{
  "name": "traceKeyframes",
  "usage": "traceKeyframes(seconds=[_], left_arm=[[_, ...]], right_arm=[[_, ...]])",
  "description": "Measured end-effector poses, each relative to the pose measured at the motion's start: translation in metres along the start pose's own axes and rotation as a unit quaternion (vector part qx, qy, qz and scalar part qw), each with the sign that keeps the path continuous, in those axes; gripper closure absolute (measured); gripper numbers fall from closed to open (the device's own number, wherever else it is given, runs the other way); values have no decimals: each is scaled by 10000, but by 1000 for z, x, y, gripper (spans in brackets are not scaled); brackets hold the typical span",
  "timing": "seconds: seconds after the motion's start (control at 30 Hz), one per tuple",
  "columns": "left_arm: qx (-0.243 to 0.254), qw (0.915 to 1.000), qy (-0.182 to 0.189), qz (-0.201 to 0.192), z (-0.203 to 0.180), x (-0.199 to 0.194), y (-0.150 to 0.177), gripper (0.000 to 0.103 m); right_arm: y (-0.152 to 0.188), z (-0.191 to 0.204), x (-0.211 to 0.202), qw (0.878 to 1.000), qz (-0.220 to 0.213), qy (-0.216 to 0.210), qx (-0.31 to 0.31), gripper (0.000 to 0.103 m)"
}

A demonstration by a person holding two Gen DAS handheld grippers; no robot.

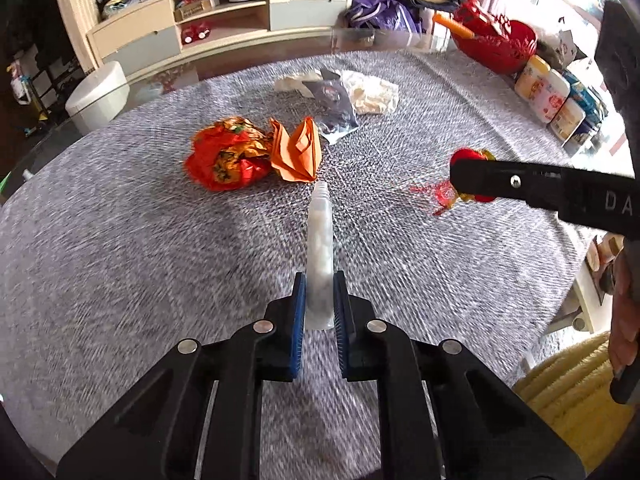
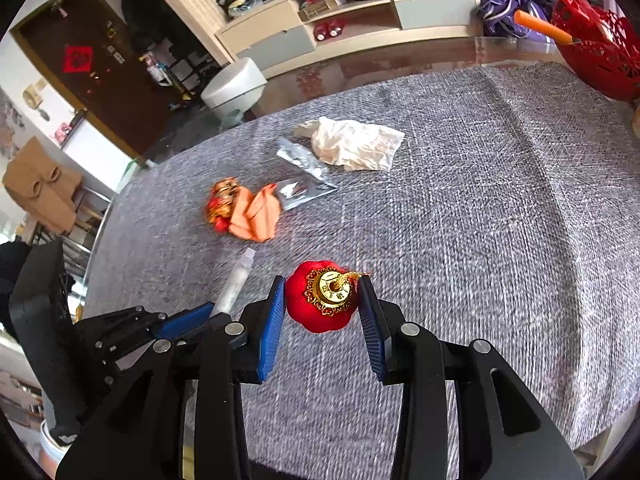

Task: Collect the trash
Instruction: 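Carry the white tube and red lantern down to the bin with both tools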

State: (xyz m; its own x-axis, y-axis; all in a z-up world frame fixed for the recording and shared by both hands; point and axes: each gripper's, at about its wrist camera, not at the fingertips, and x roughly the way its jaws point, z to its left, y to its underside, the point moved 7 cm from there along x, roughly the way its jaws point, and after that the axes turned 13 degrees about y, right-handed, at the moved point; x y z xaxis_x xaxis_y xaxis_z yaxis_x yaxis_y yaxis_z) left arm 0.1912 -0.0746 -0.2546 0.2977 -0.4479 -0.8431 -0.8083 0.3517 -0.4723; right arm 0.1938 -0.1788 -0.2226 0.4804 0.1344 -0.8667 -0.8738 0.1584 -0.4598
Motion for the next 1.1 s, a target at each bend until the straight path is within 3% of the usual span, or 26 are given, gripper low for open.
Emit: traceKeyframes(seconds=[0.4,0.67,0.9,1.1], left_arm=[[-85,9989,-239,-398,-28,-75,30,91],[-472,9959,61,-766,-53,-110,73,91],[-711,9946,176,-728,-58,-101,133,91],[-868,9942,305,-553,-60,-77,172,91]], right_arm=[[29,37,-70,9960,-646,-98,-616,66],[68,41,-99,9948,-759,-230,-636,66],[124,42,-84,9954,-453,-439,-726,66],[163,47,-52,9962,81,-534,-684,66]])
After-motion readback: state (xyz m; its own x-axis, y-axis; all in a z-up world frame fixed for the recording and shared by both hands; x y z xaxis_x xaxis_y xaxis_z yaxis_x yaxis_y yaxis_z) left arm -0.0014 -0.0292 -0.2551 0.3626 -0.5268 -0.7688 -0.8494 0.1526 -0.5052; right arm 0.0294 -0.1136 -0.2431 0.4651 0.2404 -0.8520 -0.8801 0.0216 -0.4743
